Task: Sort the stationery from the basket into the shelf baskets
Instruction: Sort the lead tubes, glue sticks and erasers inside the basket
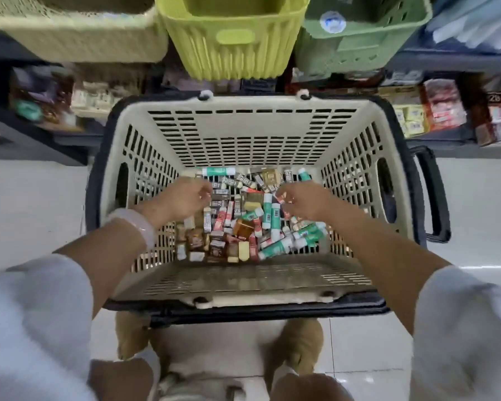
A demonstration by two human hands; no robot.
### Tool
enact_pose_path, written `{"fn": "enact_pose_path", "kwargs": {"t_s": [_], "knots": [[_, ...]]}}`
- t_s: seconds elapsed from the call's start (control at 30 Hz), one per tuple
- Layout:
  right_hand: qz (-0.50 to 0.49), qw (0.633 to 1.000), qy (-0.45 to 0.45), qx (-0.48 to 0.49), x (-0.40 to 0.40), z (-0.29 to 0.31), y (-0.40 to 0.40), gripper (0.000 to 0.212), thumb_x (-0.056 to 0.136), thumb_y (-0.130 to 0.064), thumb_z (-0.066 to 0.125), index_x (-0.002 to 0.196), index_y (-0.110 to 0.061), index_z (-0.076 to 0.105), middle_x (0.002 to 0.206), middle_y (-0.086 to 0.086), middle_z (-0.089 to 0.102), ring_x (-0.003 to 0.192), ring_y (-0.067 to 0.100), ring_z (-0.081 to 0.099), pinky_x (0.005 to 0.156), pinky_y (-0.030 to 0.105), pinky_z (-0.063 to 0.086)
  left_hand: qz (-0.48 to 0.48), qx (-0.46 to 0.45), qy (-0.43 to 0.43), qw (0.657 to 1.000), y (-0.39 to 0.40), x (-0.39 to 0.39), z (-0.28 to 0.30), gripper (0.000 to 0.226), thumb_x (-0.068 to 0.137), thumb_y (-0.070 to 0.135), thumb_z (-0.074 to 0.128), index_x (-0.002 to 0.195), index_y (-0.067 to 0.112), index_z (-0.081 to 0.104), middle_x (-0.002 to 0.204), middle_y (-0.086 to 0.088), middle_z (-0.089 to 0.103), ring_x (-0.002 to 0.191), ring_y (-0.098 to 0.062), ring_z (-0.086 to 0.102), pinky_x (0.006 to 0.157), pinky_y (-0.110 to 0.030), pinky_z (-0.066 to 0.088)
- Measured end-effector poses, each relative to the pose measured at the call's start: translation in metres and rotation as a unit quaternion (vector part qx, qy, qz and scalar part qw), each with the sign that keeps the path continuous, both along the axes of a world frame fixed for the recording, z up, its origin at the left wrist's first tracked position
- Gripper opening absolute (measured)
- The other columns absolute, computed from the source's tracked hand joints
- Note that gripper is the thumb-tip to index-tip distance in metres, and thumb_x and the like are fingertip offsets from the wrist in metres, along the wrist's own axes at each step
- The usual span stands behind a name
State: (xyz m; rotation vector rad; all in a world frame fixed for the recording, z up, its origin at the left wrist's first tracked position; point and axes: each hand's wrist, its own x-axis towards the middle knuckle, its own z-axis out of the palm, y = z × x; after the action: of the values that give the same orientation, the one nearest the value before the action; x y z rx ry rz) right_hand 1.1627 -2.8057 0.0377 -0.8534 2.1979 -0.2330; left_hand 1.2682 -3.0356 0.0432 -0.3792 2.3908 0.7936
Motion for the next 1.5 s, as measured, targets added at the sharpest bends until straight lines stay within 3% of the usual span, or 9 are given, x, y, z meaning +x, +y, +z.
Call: {"fn": "enact_pose_path", "kwargs": {"t_s": [0.2,0.27,0.33,0.43,0.63,0.83,1.03,1.2,1.5], "knots": [[0.217,0.974,0.012,0.062,-0.004,-0.047,-0.031,0.056,0.091,-0.026,0.054,0.142,-0.021,0.032,0.136,0.005,0.048,0.122,0.023,0.045,0.103,0.033,0.032,-0.204,-0.116,-0.047,0.971,-0.012,-0.031,-0.036,0.037,0.094,0.03,0.048,0.129,0.016,0.048,0.124,-0.005,0.056,0.102,-0.017,0.053,0.082,-0.025,0.04],[0.232,0.97,0.005,0.072,-0.002,-0.047,-0.033,0.06,0.092,-0.026,0.054,0.144,-0.022,0.026,0.127,-0.004,0.052,0.114,0.02,0.049,0.094,0.026,0.031,-0.246,-0.127,-0.059,0.959,-0.012,-0.034,-0.036,0.039,0.094,0.03,0.047,0.131,0.016,0.045,0.126,-0.004,0.054,0.096,-0.015,0.051,0.076,-0.021,0.04],[0.226,0.97,-0.011,0.092,0.004,-0.047,-0.032,0.058,0.091,-0.024,0.054,0.143,-0.023,0.027,0.107,-0.012,0.054,0.102,0.018,0.053,0.088,0.024,0.035,-0.283,-0.15,-0.079,0.944,-0.01,-0.032,-0.034,0.041,0.094,0.034,0.046,0.132,0.017,0.043,0.128,-0.005,0.052,0.104,-0.017,0.051,0.086,-0.028,0.043],[0.227,0.965,-0.028,0.126,0.014,-0.048,-0.03,0.044,0.092,-0.024,0.052,0.134,-0.021,0.038,0.114,0.004,0.057,0.101,0.023,0.056,0.089,0.034,0.045,-0.319,-0.182,-0.072,0.927,-0.007,-0.025,-0.03,0.041,0.095,0.036,0.043,0.132,0.017,0.043,0.128,-0.004,0.052,0.108,-0.018,0.049,0.088,-0.029,0.039],[0.177,0.967,0.108,0.15,0.013,-0.033,-0.031,0.044,0.092,-0.024,0.053,0.134,-0.02,0.041,0.13,0.009,0.051,0.114,0.024,0.05,0.096,0.034,0.04,-0.303,-0.176,-0.009,0.937,0.003,-0.021,-0.023,0.038,0.096,0.032,0.043,0.129,0.013,0.046,0.124,-0.007,0.054,0.106,-0.022,0.053,0.086,-0.031,0.041],[0.106,0.981,0.089,0.139,0.018,-0.036,-0.015,0.047,0.093,-0.024,0.05,0.138,-0.019,0.038,0.136,0.008,0.047,0.12,0.023,0.046,0.096,0.031,0.036,-0.354,-0.201,0.0,0.914,0.008,-0.018,-0.041,0.038,0.096,0.034,0.042,0.131,0.018,0.044,0.126,-0.005,0.054,0.108,-0.02,0.051,0.089,-0.03,0.039],[0.192,0.963,0.016,0.186,0.032,-0.035,-0.012,0.042,0.097,-0.031,0.043,0.137,-0.02,0.038,0.132,0.002,0.05,0.117,0.018,0.048,0.088,0.026,0.033,-0.329,-0.235,-0.08,0.911,-0.021,-0.015,-0.032,0.039,0.096,0.034,0.042,0.132,0.019,0.042,0.127,-0.002,0.053,0.109,-0.017,0.05,0.091,-0.03,0.04],[0.172,0.969,0.117,0.133,0.025,-0.013,-0.014,0.04,0.096,-0.027,0.044,0.135,-0.021,0.042,0.133,0.007,0.052,0.119,0.023,0.05,0.096,0.032,0.038,-0.281,-0.211,-0.054,0.935,-0.013,-0.018,-0.004,0.037,0.097,0.032,0.041,0.131,0.017,0.044,0.129,-0.004,0.052,0.113,-0.019,0.05,0.096,-0.032,0.04],[0.157,0.969,0.136,0.135,0.014,0.007,-0.015,0.043,0.094,-0.028,0.048,0.136,-0.021,0.041,0.134,0.008,0.05,0.12,0.025,0.049,0.097,0.033,0.037,-0.221,-0.193,0.007,0.956,0.008,-0.001,0.012,0.037,0.097,0.033,0.041,0.13,0.018,0.045,0.13,-0.005,0.052,0.111,-0.02,0.05,0.089,-0.029,0.038]]}}
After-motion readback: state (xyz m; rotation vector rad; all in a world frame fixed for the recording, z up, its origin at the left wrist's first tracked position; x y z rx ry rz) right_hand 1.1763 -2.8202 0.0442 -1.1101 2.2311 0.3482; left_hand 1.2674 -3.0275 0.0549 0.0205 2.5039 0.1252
